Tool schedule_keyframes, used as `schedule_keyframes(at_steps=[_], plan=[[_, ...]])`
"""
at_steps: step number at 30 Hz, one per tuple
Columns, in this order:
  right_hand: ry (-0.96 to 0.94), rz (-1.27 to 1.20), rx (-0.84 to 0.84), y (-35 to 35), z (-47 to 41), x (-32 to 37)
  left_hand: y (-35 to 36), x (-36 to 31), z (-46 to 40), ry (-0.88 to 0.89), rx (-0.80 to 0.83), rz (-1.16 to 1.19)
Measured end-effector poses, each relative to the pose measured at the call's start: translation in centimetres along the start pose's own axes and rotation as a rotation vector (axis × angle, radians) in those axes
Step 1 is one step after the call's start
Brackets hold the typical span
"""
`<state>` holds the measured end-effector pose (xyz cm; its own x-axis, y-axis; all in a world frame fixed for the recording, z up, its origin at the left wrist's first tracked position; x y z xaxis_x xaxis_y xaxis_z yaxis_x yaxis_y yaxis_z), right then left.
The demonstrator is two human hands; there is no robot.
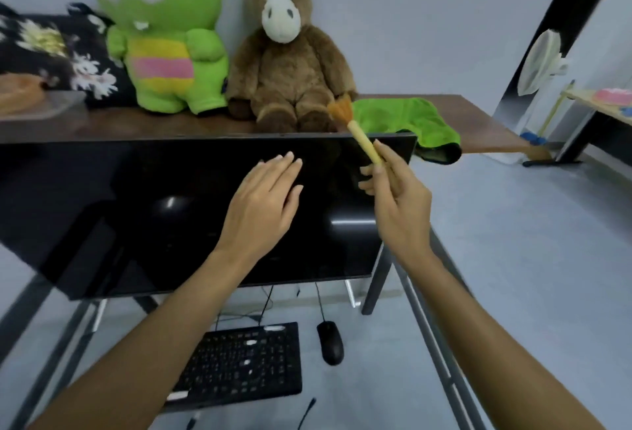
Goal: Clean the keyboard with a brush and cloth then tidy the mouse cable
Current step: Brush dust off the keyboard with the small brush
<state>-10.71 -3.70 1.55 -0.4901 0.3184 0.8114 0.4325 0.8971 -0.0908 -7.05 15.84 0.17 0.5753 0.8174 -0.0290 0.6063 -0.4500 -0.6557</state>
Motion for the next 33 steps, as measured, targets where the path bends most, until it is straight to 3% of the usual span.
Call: schedule_keyframes(at_steps=[9,19,26,29,31,33], plan=[[0.187,-0.098,0.252,9.8,13.4,-4.4,-2.8,10.8,17.7,-0.303,0.221,-0.124],[0.513,0.157,0.378,21.3,24.2,-10.4,-2.9,22.0,31.4,-0.547,0.436,-0.079],[0.432,0.403,0.506,28.1,27.8,-12.5,-0.5,27.6,40.3,-0.649,0.639,0.002],[0.312,0.489,0.531,30.6,28.7,-12.3,0.7,27.9,43.4,-0.648,0.697,0.052],[0.251,0.517,0.632,31.9,29.7,-11.7,1.3,27.7,45.3,-0.636,0.723,0.083],[0.331,0.509,0.788,33.1,30.9,-10.6,1.5,27.6,46.6,-0.658,0.738,0.134]])
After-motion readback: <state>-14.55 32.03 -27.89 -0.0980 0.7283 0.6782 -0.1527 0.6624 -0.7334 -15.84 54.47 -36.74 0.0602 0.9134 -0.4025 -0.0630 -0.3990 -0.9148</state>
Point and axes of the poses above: each hand's wrist, its own z-axis away from the middle knuckle, its own y-axis out of the palm, x = y × z, the point moved 4 cm from there along -z, towards the middle knuckle, and after that the axes turned 5 degrees about -z, right-handed, at the moved point
